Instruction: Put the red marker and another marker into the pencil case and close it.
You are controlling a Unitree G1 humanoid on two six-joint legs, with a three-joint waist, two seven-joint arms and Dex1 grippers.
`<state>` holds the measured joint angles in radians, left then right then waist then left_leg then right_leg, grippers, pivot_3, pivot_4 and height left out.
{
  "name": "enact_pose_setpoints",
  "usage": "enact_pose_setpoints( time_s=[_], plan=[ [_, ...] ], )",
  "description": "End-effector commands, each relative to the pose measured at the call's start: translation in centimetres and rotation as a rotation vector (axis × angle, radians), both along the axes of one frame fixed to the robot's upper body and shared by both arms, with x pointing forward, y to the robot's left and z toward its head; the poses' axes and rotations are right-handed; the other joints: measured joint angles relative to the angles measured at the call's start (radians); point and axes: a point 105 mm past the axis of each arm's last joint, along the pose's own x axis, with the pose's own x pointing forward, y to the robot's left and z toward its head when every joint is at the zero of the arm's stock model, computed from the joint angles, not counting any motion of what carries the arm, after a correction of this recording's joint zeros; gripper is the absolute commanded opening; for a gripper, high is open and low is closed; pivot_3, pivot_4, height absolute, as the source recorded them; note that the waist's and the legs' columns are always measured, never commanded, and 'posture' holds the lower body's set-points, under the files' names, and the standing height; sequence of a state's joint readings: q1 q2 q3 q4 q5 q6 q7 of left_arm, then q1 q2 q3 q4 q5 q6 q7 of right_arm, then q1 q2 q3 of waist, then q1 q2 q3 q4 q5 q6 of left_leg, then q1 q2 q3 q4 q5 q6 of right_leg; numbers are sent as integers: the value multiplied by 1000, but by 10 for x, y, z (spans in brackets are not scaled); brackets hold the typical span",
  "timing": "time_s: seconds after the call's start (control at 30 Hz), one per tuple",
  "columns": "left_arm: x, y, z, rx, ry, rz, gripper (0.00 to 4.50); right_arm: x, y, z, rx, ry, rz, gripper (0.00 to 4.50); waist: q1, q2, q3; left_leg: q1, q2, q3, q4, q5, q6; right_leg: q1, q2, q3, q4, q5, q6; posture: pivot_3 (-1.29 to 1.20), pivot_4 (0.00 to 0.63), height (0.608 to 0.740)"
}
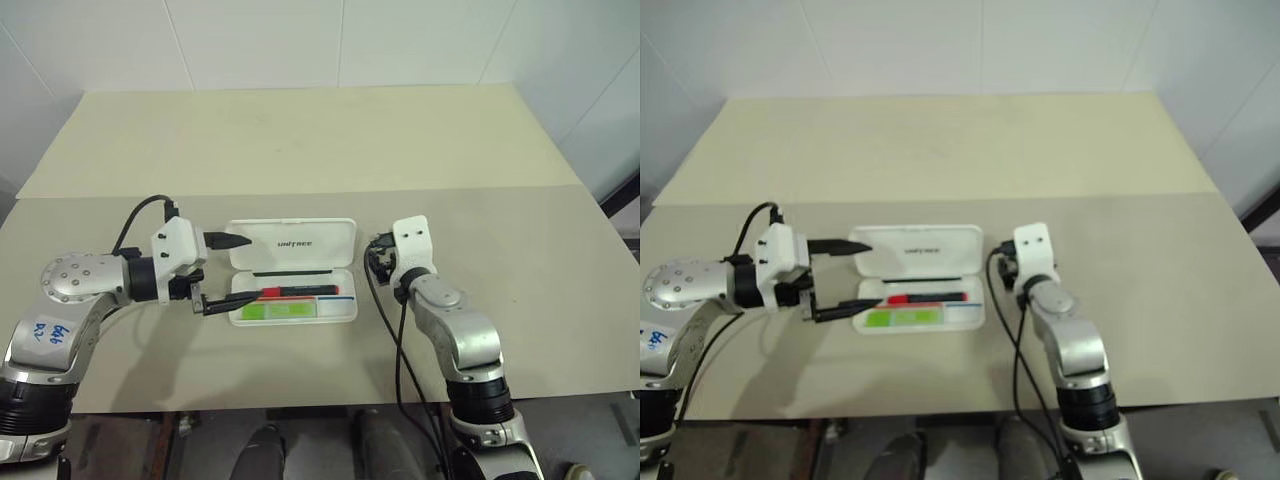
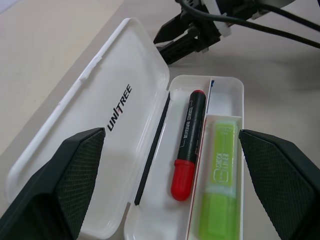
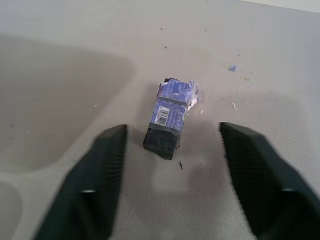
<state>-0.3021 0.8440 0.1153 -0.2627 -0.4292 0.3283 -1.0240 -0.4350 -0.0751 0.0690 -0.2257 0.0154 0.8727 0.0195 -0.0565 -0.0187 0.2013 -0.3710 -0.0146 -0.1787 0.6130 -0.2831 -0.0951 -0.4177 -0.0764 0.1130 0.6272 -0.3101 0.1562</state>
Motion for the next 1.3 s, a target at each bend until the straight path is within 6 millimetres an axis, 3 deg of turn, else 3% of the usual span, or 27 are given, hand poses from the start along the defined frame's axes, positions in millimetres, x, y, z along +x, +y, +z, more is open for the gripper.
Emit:
enact_pose_setpoints(
  time_s=[0.03,0.17,0.33,0.4,0.57,0.63,0.7,0.8,0.87,0.93,1.17,1.3],
  plan=[
    [0,-2,8,1,-38,-5,4500,6,-2,15,18,-72,-35,1800,0,0,0,0,0,0,0,0,0,0,0,0,0,0,0,0,150,740],
    [1,-3,9,-2,-42,-8,4500,6,1,14,42,-73,-36,400,0,0,0,0,0,0,0,0,0,0,0,0,0,0,0,0,150,740],
    [3,-5,8,-3,-44,-14,4500,3,-10,17,34,-84,-60,353,0,0,0,0,0,0,0,0,0,0,0,0,0,0,0,0,150,740],
    [4,-6,8,-7,-45,-16,4500,0,-22,25,35,-119,-72,353,1,0,0,0,0,0,0,0,0,0,0,0,0,0,0,0,150,740],
    [5,-6,7,-6,-41,-19,4500,-19,-76,47,-27,-187,-135,353,10,0,0,-1,-1,0,0,0,0,0,-1,0,-1,0,0,0,150,740],
    [6,-5,6,-5,-39,-21,4500,-32,-81,58,-15,-202,-53,353,11,0,0,-1,0,0,0,0,0,0,0,0,-1,0,0,0,150,740],
    [6,-4,6,-4,-39,-23,4500,-42,-72,62,12,-203,54,353,6,0,0,0,0,0,0,0,0,0,0,0,-1,0,0,0,150,740],
    [7,-4,5,-3,-40,-24,4500,-65,-43,63,48,-165,305,353,-1,0,0,0,1,0,0,0,0,1,1,0,-1,0,0,0,150,740],
    [8,-4,6,-2,-40,-27,4500,-99,-10,59,48,-113,606,353,3,0,0,0,1,0,0,0,0,1,1,0,0,0,0,0,150,740],
    [8,-4,6,1,-41,-30,4500,-120,6,54,41,-73,777,353,5,0,0,0,1,0,0,0,1,2,1,0,-1,0,0,0,150,740],
    [7,-3,7,8,-41,-36,4500,-121,20,42,-68,-41,945,353,10,0,0,1,0,0,4,0,1,6,0,-1,-5,2,2,0,150,740],
    [7,-3,8,8,-44,-32,4500,-110,29,36,-143,-52,1020,353,12,0,0,1,0,0,4,0,1,6,0,-1,-5,2,2,0,150,740]
  ],
)
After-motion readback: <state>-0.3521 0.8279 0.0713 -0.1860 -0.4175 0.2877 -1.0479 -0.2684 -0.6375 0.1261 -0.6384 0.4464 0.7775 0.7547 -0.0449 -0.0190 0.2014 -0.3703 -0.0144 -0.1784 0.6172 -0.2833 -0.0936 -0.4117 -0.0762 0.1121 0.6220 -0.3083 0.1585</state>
